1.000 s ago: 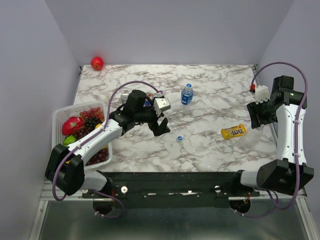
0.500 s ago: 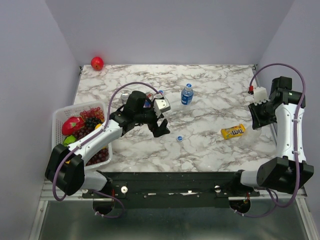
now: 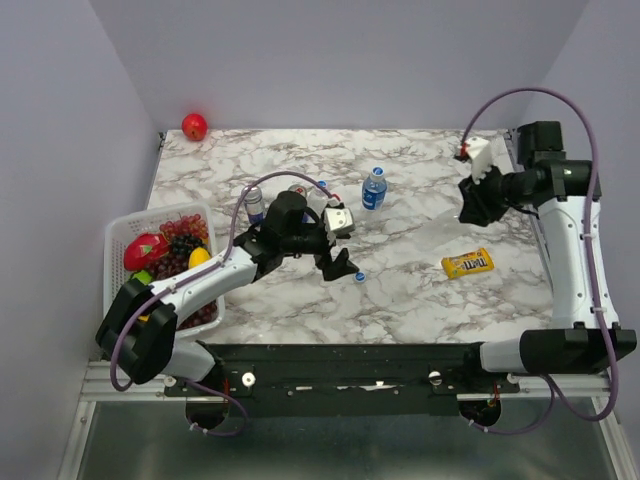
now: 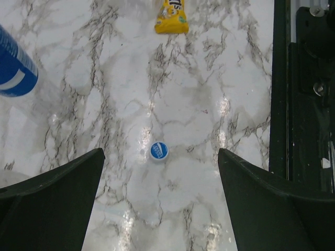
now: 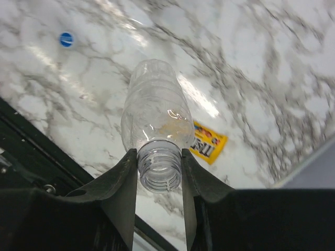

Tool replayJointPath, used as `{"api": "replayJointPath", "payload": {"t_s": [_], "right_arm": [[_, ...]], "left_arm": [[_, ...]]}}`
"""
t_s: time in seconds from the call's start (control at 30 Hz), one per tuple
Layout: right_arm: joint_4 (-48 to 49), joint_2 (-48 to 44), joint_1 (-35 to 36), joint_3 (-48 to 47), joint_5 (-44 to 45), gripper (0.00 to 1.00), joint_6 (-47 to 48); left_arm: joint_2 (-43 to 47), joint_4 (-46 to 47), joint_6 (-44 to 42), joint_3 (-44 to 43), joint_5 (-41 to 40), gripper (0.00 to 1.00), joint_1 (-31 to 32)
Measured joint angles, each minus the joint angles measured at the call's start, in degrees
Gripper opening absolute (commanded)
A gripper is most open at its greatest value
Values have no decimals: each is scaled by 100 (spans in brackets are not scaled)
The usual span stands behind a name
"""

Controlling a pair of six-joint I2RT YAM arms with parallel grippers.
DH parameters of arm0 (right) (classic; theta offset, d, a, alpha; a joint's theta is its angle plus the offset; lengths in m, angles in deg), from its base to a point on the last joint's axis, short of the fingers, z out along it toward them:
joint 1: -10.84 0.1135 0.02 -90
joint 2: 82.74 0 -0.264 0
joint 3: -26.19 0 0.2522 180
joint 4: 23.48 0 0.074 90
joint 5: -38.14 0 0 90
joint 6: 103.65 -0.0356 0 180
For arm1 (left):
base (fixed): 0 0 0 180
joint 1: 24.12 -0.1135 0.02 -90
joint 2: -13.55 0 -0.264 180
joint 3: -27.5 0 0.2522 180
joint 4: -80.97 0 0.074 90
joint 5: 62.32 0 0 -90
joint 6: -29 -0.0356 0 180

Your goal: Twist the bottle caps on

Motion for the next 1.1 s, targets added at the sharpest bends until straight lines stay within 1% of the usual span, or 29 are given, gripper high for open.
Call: {"api": "replayJointPath", "payload": {"t_s": [0.13,0.23,0.4,0.53,0.67,0.77,0.93,1.0,1.1], "right_arm": [[-42,358,951,-278,-433,5,166],[-70,734,1294,-765,-667,6,188],[-28,1193,1541,-1513,-1054,6,131],[0,1220,1727,-1528,-1152,4,153],[125,1215,1912,-1351,-981,4,166],[120,1215,1921,-1161,-820,3,164],[13,1215,1934,-1084,-717,3,208],[0,1215,1961,-1086,-730,4,236],[-11,1215,1998,-1113,-852,4,251]], "left_arm": [[-564,446,186,-321,13,99,317],[-793,765,269,-334,9,99,487],[-898,1193,297,-334,-201,99,737],[-1003,1467,315,-339,-715,99,879],[-1150,1106,341,-514,-1200,98,946],[-957,820,195,-448,-1198,99,863],[-2,433,-170,-42,-907,99,278],[304,420,-407,44,-909,99,140],[431,509,-597,153,-861,99,140]]}}
